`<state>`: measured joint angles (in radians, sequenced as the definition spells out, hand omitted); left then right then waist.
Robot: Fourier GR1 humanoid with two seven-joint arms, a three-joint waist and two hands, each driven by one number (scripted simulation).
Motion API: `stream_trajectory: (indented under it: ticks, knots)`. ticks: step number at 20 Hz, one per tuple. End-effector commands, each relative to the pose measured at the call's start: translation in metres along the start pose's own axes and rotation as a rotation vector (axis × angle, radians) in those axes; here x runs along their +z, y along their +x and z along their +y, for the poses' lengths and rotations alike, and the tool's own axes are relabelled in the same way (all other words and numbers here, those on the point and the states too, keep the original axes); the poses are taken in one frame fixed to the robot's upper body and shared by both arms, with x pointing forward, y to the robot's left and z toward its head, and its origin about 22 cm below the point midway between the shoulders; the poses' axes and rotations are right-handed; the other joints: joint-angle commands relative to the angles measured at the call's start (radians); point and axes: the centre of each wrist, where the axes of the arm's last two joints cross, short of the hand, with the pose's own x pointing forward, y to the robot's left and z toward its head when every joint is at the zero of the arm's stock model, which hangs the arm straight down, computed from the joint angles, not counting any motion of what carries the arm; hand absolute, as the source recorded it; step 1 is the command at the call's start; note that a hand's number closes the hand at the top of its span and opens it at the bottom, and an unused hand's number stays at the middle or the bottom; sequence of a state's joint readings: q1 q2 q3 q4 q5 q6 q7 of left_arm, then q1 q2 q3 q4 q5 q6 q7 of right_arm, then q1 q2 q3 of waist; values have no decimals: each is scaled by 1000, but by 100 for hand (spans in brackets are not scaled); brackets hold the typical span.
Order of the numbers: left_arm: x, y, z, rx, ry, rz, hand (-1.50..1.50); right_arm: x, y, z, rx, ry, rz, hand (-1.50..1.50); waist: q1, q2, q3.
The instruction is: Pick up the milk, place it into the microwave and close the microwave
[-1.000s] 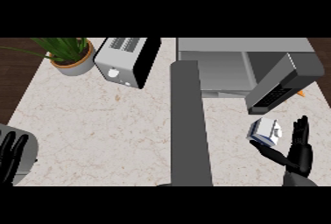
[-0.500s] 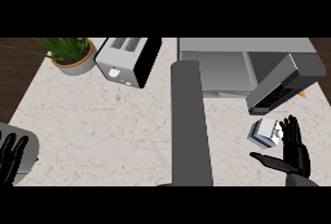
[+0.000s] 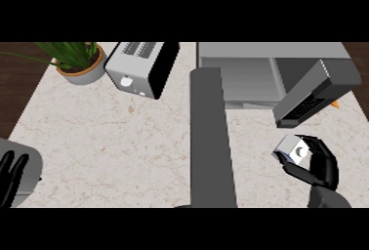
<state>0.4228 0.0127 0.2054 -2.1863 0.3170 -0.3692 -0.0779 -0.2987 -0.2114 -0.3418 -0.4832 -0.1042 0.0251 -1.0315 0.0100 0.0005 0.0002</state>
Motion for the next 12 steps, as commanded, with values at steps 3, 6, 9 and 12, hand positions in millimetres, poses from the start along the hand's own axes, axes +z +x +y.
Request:
stream_trajectory:
  ticks: [3, 6, 9, 12]
  knots:
    - [-10, -12, 0, -2, 13, 4, -150, -21, 10, 18, -27, -37, -118, 150, -7, -1, 0]
    - [-4, 3, -3, 14, 1, 10, -150, -20, 14, 28, -65, 38, -136, 150, -6, -2, 0]
    - [9, -6, 0, 14, 7, 16, -150, -4, 13, 5, -117, 149, -140, 150, -9, -4, -1]
    - [-8, 1, 5, -1, 2, -2, -150, -8, 19, 11, -123, 225, -147, 150, -11, -2, 0]
